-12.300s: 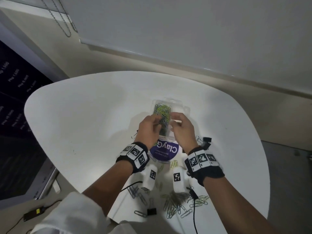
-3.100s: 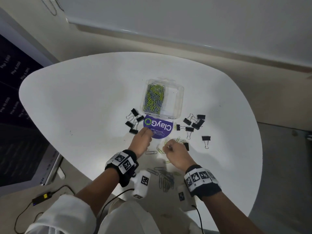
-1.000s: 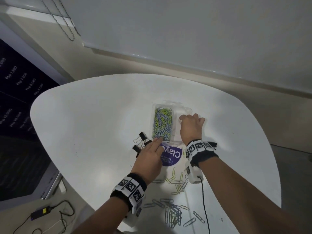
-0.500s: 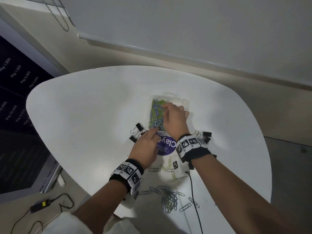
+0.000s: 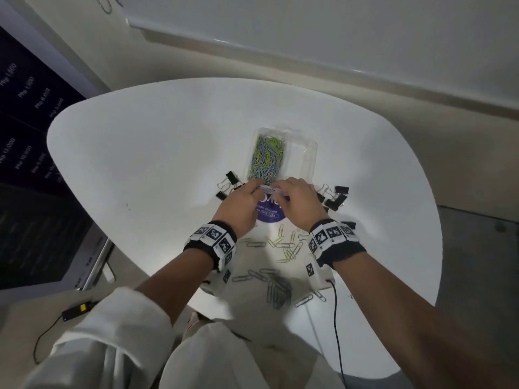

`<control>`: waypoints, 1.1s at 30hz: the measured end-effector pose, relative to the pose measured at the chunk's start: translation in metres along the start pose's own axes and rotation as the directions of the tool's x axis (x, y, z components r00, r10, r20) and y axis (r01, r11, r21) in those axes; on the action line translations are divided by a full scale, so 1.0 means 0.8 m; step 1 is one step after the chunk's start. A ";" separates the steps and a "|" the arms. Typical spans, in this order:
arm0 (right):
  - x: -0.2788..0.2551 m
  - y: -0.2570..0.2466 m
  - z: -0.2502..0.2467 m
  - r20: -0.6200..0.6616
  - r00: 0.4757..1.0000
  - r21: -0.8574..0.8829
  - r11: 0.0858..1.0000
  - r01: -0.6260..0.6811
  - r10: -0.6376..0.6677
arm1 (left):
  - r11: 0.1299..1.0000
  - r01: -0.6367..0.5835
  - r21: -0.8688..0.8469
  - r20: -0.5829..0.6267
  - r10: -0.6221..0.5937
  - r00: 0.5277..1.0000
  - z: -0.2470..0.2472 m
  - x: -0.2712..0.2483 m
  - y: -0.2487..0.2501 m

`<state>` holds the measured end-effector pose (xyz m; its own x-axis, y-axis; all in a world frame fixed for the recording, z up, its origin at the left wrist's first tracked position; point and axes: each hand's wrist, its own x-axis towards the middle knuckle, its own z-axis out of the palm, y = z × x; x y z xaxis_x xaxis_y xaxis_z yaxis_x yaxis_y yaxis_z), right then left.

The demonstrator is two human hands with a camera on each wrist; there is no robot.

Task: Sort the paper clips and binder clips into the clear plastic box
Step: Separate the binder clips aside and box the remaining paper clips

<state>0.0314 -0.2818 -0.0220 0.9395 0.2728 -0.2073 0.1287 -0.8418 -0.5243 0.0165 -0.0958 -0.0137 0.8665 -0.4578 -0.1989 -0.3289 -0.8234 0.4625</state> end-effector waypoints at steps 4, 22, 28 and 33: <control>-0.014 0.004 0.005 -0.004 1.000 0.092 0.996 0.005 -0.004 | 1.000 -0.002 0.026 -0.121 0.005 0.993 -0.001 -0.019 0.000; -0.153 0.029 0.060 0.002 0.998 0.113 0.992 0.057 -0.058 | 0.978 -0.207 0.010 0.056 0.206 0.977 0.058 -0.098 0.012; -0.159 0.028 0.051 -0.167 0.986 0.114 0.993 -0.010 0.029 | 0.997 -0.002 0.080 0.171 -0.011 0.985 0.040 -0.094 0.009; -0.123 0.029 0.039 -0.089 0.995 0.055 0.998 -0.029 0.034 | 0.997 -0.051 -0.056 0.267 0.064 0.961 0.051 -0.101 0.014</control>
<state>-0.0681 -0.3139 -0.0392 0.9677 0.2019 -0.1507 0.0840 -0.8225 -0.5625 -0.0719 -0.0815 -0.0276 0.7115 -0.5828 -0.3926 -0.3514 -0.7789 0.5194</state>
